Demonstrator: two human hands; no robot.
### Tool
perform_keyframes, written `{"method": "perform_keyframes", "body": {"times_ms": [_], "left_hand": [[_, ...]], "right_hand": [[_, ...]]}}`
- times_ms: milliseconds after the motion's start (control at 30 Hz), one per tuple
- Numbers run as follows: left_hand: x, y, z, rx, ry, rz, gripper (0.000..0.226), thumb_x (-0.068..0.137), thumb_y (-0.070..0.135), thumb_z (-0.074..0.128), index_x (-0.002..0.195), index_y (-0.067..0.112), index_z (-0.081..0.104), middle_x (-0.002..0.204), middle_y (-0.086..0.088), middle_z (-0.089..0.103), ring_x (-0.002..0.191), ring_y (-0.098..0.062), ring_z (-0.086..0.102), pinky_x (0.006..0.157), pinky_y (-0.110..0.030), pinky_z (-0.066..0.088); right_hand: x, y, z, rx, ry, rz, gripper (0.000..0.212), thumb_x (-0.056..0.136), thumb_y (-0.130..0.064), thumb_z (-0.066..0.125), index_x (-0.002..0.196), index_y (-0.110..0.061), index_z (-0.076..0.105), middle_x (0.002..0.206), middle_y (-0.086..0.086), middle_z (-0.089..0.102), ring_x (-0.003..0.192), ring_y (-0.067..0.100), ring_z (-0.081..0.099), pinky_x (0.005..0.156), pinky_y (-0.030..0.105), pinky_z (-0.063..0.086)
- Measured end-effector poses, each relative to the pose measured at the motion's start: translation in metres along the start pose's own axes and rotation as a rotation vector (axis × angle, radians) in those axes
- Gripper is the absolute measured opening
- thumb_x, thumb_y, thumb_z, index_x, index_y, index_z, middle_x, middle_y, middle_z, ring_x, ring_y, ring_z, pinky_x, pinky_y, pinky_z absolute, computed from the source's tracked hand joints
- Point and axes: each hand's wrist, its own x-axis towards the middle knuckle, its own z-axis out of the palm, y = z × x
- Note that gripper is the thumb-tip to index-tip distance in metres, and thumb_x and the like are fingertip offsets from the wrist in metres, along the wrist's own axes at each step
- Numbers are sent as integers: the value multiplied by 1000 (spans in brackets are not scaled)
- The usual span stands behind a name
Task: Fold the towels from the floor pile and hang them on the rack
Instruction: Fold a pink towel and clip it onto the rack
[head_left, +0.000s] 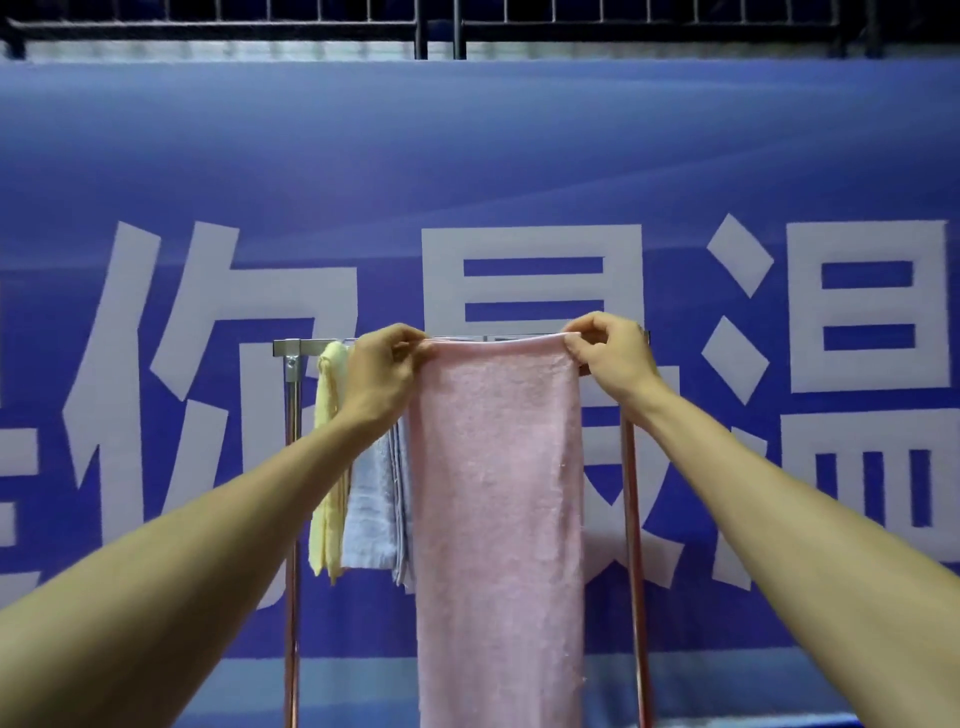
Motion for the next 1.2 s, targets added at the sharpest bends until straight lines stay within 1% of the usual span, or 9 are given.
{"method": "perform_keyframes", "body": {"times_ms": [167, 367, 467, 567, 767, 933, 1000, 1133, 1200], "left_hand": [[-2, -18, -7, -151, -108, -178, 11, 92, 15, 60, 86, 11, 68, 77, 3, 63, 70, -9, 57, 70, -33, 52], [-15, -18, -16, -104, -60, -158, 14, 94, 12, 57, 81, 10, 64, 75, 11, 52, 67, -2, 50, 63, -12, 47], [-24, -30, -18, -258, -139, -426, 18, 95, 17, 55, 79, 16, 64, 70, 4, 57, 59, -5, 50, 50, -15, 43], [-48, -48, -20, -440, -302, -632, 18, 97, 19, 53, 97, 8, 67, 62, 6, 59, 46, -2, 51, 42, -13, 40], [-124, -111, 3, -443, -401, -746, 20, 97, 22, 53, 92, 9, 68, 70, 0, 48, 57, -10, 35, 49, -21, 27], [-181, -151, 18, -376, -421, -861, 18, 97, 18, 52, 92, 7, 66, 48, 14, 51, 43, 0, 41, 42, -12, 34], [-206, -166, 27, -358, -413, -911, 20, 97, 19, 53, 98, 5, 67, 52, 12, 54, 45, -1, 44, 44, -13, 37], [-260, -195, 41, -360, -371, -1058, 17, 95, 21, 57, 90, 12, 70, 87, -10, 55, 77, -19, 44, 56, -21, 42], [-285, -206, 45, -367, -372, -1124, 16, 94, 21, 58, 89, 12, 70, 89, -10, 60, 76, -19, 51, 58, -24, 44]], "right_hand": [[-18, 2, 8, 186, -51, 35, 10, 93, -9, 57, 96, -11, 67, 90, 0, 66, 84, 12, 63, 66, 22, 56], [-26, 9, 28, 252, -80, 139, 12, 93, -7, 57, 94, -14, 67, 93, 2, 67, 86, 16, 64, 66, 25, 56], [-34, 16, 31, 233, -169, 157, 12, 93, -7, 58, 92, -16, 67, 91, 2, 67, 83, 14, 64, 64, 24, 58], [-46, 34, 36, 209, -213, 212, 13, 92, -6, 59, 90, -15, 68, 91, 4, 68, 81, 13, 64, 62, 23, 56], [-107, 108, 62, 340, -187, 555, 13, 91, -5, 59, 92, -13, 68, 89, 2, 67, 82, 17, 61, 66, 28, 52], [-167, 169, 85, 340, -272, 792, 14, 89, -4, 61, 99, -5, 70, 87, 7, 68, 75, 16, 60, 63, 27, 52], [-185, 187, 90, 345, -280, 834, 15, 89, -4, 61, 101, -3, 70, 86, 8, 67, 75, 15, 60, 63, 28, 53], [-216, 217, 101, 338, -275, 938, 13, 89, -2, 59, 88, -9, 69, 79, 6, 66, 70, 14, 59, 62, 25, 52], [-232, 229, 103, 322, -277, 990, 14, 89, -2, 60, 86, -11, 70, 77, 5, 65, 68, 13, 58, 61, 24, 52]]}}
